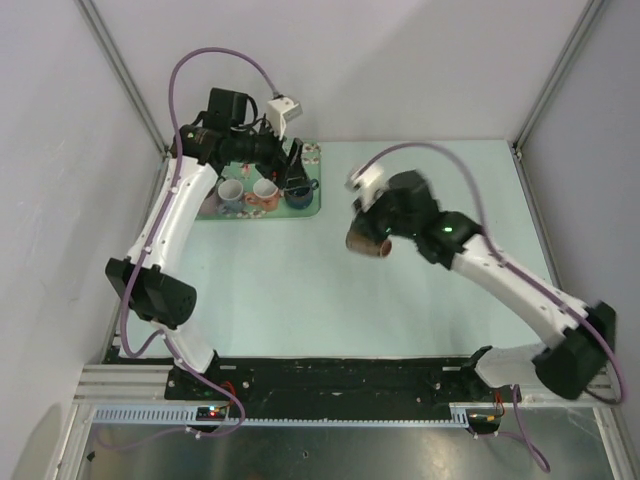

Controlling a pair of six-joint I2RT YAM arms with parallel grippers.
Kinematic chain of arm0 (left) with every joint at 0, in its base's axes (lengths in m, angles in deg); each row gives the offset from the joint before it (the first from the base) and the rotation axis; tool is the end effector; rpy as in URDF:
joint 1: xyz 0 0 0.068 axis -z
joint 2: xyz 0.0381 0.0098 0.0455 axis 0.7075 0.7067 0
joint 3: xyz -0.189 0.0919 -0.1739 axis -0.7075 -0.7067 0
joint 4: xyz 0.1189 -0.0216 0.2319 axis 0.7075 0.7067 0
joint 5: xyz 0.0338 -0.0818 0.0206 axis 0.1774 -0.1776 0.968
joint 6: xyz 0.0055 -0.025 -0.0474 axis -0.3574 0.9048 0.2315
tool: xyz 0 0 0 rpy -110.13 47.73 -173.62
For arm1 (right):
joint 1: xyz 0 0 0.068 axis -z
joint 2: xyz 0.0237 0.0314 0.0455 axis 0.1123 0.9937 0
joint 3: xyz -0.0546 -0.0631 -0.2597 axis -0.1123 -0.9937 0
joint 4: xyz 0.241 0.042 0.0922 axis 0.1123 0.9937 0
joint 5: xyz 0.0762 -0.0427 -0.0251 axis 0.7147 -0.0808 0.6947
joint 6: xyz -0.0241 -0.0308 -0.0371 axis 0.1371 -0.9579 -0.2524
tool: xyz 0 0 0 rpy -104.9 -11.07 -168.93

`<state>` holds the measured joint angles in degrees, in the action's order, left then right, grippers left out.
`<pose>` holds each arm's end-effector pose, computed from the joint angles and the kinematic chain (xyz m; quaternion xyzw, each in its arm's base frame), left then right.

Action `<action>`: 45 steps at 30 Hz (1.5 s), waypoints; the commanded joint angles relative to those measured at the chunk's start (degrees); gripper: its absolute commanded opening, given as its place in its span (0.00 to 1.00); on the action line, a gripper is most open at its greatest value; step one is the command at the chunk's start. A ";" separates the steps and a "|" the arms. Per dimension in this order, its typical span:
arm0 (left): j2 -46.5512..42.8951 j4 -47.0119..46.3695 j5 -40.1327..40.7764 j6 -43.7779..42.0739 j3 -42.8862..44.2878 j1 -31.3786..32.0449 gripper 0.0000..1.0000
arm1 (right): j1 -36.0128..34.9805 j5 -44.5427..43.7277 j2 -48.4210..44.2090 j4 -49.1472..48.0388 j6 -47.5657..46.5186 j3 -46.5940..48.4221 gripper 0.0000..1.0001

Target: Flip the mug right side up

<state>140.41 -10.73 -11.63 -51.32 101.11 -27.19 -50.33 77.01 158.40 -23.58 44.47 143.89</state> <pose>0.3378 -0.1298 0.4200 0.3715 0.8025 -0.2753 0.3771 0.2173 0.2154 0.3371 -0.4501 0.7715 0.1760 0.4138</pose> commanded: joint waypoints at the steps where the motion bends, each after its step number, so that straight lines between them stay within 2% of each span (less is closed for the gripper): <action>1: -2.80 -0.28 -16.91 5.95 5.81 0.09 0.91 | 6.19 6.70 -8.54 -29.31 24.12 -3.67 0.00; 4: -1.97 -0.28 -23.87 9.83 8.98 1.05 0.91 | 7.24 3.85 -10.24 -40.05 30.82 -5.11 0.00; 7: -2.02 -0.26 -27.12 10.72 10.61 3.05 0.92 | 7.33 2.29 -10.37 -49.70 35.38 -5.55 0.00; 13: -0.80 -0.24 -32.20 14.35 14.71 5.09 0.92 | 7.33 -0.26 -9.76 -58.93 38.47 -5.61 0.00; 15: -0.53 -0.25 -32.72 15.10 14.92 5.62 0.89 | 7.36 -0.41 -9.48 -60.69 38.75 -5.61 0.00; 21: 0.48 -0.31 -31.57 16.09 13.83 6.44 0.71 | 7.76 -0.45 -9.00 -63.93 38.79 -5.61 0.00; 24: 1.29 -0.33 -31.40 17.34 14.01 6.85 0.58 | 8.19 0.37 -8.05 -65.35 39.35 -5.61 0.00; 26: 1.71 -0.30 -31.49 17.48 14.48 7.40 0.33 | 8.41 1.04 -7.03 -65.90 39.94 -5.61 0.00; 27: 1.84 -0.28 -30.77 17.19 14.67 7.65 0.17 | 8.61 1.32 -6.52 -65.89 40.24 -5.61 0.00; 28: 1.99 -0.27 -28.70 16.92 14.76 7.78 0.08 | 8.84 1.67 -6.13 -65.88 40.40 -5.61 0.00; 30: 2.08 -0.28 -22.79 13.90 14.01 7.46 0.02 | 9.59 3.06 -5.27 -65.57 39.85 -5.56 0.00; 31: 2.37 -0.27 -19.30 12.28 13.51 6.98 0.01 | 9.95 3.29 -5.03 -64.41 39.58 -5.59 0.05; 32: 2.74 -0.27 -13.56 11.04 13.21 6.56 0.01 | 10.26 2.57 -4.86 -63.12 39.19 -5.60 0.16; 33: 3.36 -0.22 -8.62 9.31 13.06 6.00 0.00 | 10.46 1.86 -4.73 -61.34 38.68 -5.60 0.36; 34: 4.20 -0.19 -2.77 7.93 13.03 5.55 0.00 | 10.60 0.85 -4.67 -59.65 37.77 -5.60 0.49; 37: 6.56 -0.11 9.77 2.47 14.57 4.25 0.00 | 10.91 -2.41 -4.51 -54.36 35.17 -5.57 0.86; 38: 7.69 -0.14 13.63 0.86 15.63 3.88 0.00 | 11.00 -3.49 -4.47 -52.95 34.65 -5.59 0.93; 40: 10.34 -0.10 19.54 -2.16 18.43 2.70 0.00 | 11.07 -5.79 -4.39 -50.21 33.43 -5.58 0.98; 45: 19.65 -0.17 27.20 -6.39 28.53 -2.93 0.00 | 10.79 -7.50 -3.75 -44.39 30.52 -5.61 0.99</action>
<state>156.28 -8.61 3.19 -50.94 120.72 -25.92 -39.31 73.14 154.40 -72.87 78.65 137.22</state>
